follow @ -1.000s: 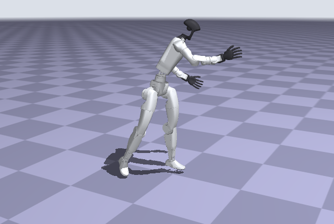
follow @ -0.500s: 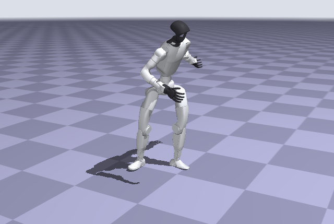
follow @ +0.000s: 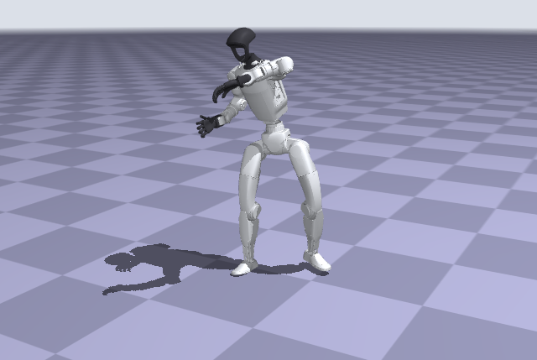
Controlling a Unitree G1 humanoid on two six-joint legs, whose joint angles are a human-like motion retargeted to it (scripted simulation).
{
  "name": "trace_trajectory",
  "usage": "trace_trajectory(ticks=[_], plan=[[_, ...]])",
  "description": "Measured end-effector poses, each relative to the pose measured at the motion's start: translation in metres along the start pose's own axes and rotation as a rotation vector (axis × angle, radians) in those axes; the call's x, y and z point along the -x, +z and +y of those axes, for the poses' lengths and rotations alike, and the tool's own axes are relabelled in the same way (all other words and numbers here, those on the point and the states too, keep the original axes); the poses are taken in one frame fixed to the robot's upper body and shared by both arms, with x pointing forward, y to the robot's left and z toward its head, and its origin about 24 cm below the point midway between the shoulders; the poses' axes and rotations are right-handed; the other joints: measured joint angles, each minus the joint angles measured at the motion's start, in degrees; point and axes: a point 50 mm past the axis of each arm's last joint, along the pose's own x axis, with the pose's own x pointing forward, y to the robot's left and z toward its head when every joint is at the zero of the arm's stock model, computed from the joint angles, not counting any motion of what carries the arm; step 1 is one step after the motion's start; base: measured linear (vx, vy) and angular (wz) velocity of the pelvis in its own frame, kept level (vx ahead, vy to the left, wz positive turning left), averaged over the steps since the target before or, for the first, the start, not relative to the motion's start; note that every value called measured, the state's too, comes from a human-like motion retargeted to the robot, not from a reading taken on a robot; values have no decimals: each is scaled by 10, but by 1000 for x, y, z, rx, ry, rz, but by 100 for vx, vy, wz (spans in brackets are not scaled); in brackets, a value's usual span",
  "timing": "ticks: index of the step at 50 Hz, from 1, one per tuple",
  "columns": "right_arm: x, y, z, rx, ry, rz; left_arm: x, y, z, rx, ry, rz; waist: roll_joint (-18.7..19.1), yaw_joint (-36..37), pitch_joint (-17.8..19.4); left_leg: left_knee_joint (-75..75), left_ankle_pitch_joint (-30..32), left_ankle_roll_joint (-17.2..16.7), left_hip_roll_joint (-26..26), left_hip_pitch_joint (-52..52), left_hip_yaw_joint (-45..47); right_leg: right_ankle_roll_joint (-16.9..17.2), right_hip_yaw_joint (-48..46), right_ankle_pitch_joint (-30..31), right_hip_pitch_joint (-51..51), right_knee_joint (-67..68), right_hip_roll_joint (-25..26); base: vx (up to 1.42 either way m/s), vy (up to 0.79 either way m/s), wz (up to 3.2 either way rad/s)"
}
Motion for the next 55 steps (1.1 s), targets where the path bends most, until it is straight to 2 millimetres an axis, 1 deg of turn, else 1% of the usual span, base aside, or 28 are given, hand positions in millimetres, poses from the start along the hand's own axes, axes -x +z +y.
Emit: trace_trajectory(ticks=[1, 2, 3, 4, 5, 7, 8, 10, 13, 15, 17, 19, 20, 22, 23, 25, 27, 29, 32, 33, 35, 37, 39, 43, 45, 48, 52, 55], plan=[[-5, 3, 7, -5, 11, -26, 5, 6, 2, 84, 33, -20, -28, 1, 11, 18, -3, -7, 6, -8, -49, 1, 41, 8, -2, -12, 31, 14, -32, -388], [-9, 6, 13, 2, 18, -47, 11, 11, 2, 144, 60, -37, -54, -3, 20, 38, -8, -12, 2, -17, -103, -4, 80, 21, 8, -38, 52, 14, -14, -383], [-10, 7, 13, 31, 18, -58, 19, 16, 1, 154, 75, -50, -73, -16, 25, 64, -18, -11, -22, -28, -167, -19, 114, 43, 41, -96, 52, 21, 7, -358], [-10, 10, 10, 56, 4, -72, 26, 20, -2, 155, 80, -64, -90, -20, 28, 79, -23, -17, -43, -36, -223, -23, 152, 54, 58, -120, 58, 24, 14, -349], [-9, 13, 5, 78, -17, -87, 32, 25, -5, 151, 80, -78, -106, -21, 29, 90, -24, -27, -63, -42, -275, -22, 191, 60, 66, -129, 69, 24, 0, -356], [-7, 21, -10, 117, -79, -116, 41, 30, -9, 152, 89, -91, -132, -13, 24, 101, -26, -24, -97, -48, -335, -31, 266, 68, 78, -141, 82, 24, -3, -347], [-8, 27, -18, 167, -105, -137, 43, 33, -8, 166, 106, -98, -144, -3, 27, 104, -29, -18, -108, -50, -351, -35, 303, 71, 84, -147, 87, 22, 0, -333], [-12, 42, -37, 323, -140, -178, 44, 32, -5, 172, 153, -88, -160, 19, 32, 106, -37, 4, -122, -53, -367, -40, 368, 76, 98, -156, 95, 20, 3, -316], [-18, 73, -67, 538, -190, -245, 40, 24, 5, 134, 240, -57, -164, 55, 34, 82, -53, 23, -132, -68, -390, -34, 444, 78, 110, -164, 106, 17, 8, -277], [-22, 96, -85, 670, -200, -274, 39, 15, 11, 130, 292, -25, -157, 78, 34, 40, -61, 20, -139, -77, -418, -27, 485, 75, 115, -165, 117, 13, 11, -243], [-24, 116, -97, 798, -184, -286, 38, 6, 13, 153, 300, 8, -146, 101, 30, -27, -45, 3, -140, -81, -451, -22, 518, 70, 116, -165, 134, 11, 13, -221], [-27, 133, -106, 946, -142, -286, 39, -2, 12, 180, 276, 29, -131, 120, 21, -88, -3, -14, -131, -82, -476, -30, 545, 63, 114, -165, 155, 10, 15, -195], [-29, 142, -108, 997, -120, -281, 41, -7, 12, 180, 261, 52, -123, 127, 18, -111, 21, -25, -124, -80, -481, -33, 556, 59, 114, -165, 164, 8, 17, -166], [-31, 157, -112, 1075, -75, -261, 47, -16, 11, 157, 224, 96, -114, 131, 4, -122, 39, -39, -110, -76, -465, -36, 560, 50, 110, -165, 172, 7, 18, -135], [-32, 164, -112, 1101, -56, -259, 52, -20, 11, 168, 219, 119, -113, 129, -2, -119, 33, -40, -105, -73, -449, -36, 551, 46, 107, -165, 170, 6, 19, -110], [-34, 178, -114, 1148, -25, -252, 63, -27, 12, 188, 213, 157, -111, 127, -15, -111, 10, -36, -97, -66, -415, -31, 501, 45, 98, -165, 159, 5, 20, -93], [-34, 188, -115, 1202, -9, -245, 72, -31, 13, 224, 216, 184, -113, 130, -27, -117, -7, -25, -97, -53, -388, -25, 391, 49, 89, -165, 132, 3, 18, -85], [-33, 196, -116, 1266, -2, -245, 79, -34, 14, 254, 221, 208, -114, 140, -38, -130, -15, -18, -97, -39, -364, -28, 249, 50, 84, -161, 99, 1, 17, -94], [-33, 209, -115, 1362, -3, -261, 90, -40, 17, 274, 234, 250, -107, 166, -49, -140, -20, -19, -91, -28, -332, -46, 38, 36, 78, -128, 57, 1, 14, -104], [-33, 214, -115, 1391, -5, -266, 94, -42, 19, 280, 240, 263, -102, 176, -53, -141, -21, -21, -88, -26, -321, -52, -17, 32, 77, -111, 45, 2, 13, -109], [-32, 219, -112, 1426, 1, -275, 101, -46, 21, 296, 247, 292, -96, 196, -62, -141, -22, -29, -81, -21, -299, -66, -96, 30, 76, -75, 26, 4, 11, -107], [-32, 224, -109, 1452, 17, -277, 107, -47, 22, 320, 248, 312, -88, 214, -72, -139, -22, -36, -75, -18, -279, -73, -126, 34, 74, -38, 15, 6, 8, -97], [-33, 226, -106, 1478, 42, -270, 111, -47, 19, 343, 240, 325, -80, 230, -87, -134, -23, -44, -70, -15, -263, -74, -135, 32, 79, -17, 11, 9, 4, -81], [-35, 228, -99, 1533, 97, -244, 116, -46, 12, 348, 210, 338, -72, 252, -115, -111, -33, -52, -64, -15, -242, -57, -135, 17, 104, -39, 16, 12, -3, -54], [-35, 228, -97, 1545, 115, -235, 117, -46, 10, 353, 204, 343, -74, 261, -124, -109, -38, -44, -67, -8, -233, -49, -129, 15, 117, -62, 18, 12, -6, -39], [-34, 224, -96, 1531, 130, -226, 119, -46, 9, 362, 200, 354, -77, 269, -132, -118, -42, -20, -72, 7, -223, -42, -122, 22, 133, -88, 20, 11, -6, -23], [-33, 222, -98, 1529, 127, -214, 122, -45, 7, 363, 201, 361, -71, 265, -135, -130, -44, 4, -73, 27, -220, -46, -126, 26, 156, -106, 25, 9, -5, 3], [-33, 224, -101, 1537, 123, -198, 121, -43, 5, 351, 195, 351, -64, 256, -142, -90, -58, 7, -60, 12, -223, -56, -136, 18, 165, -110, 28, 8, -5, 16]])
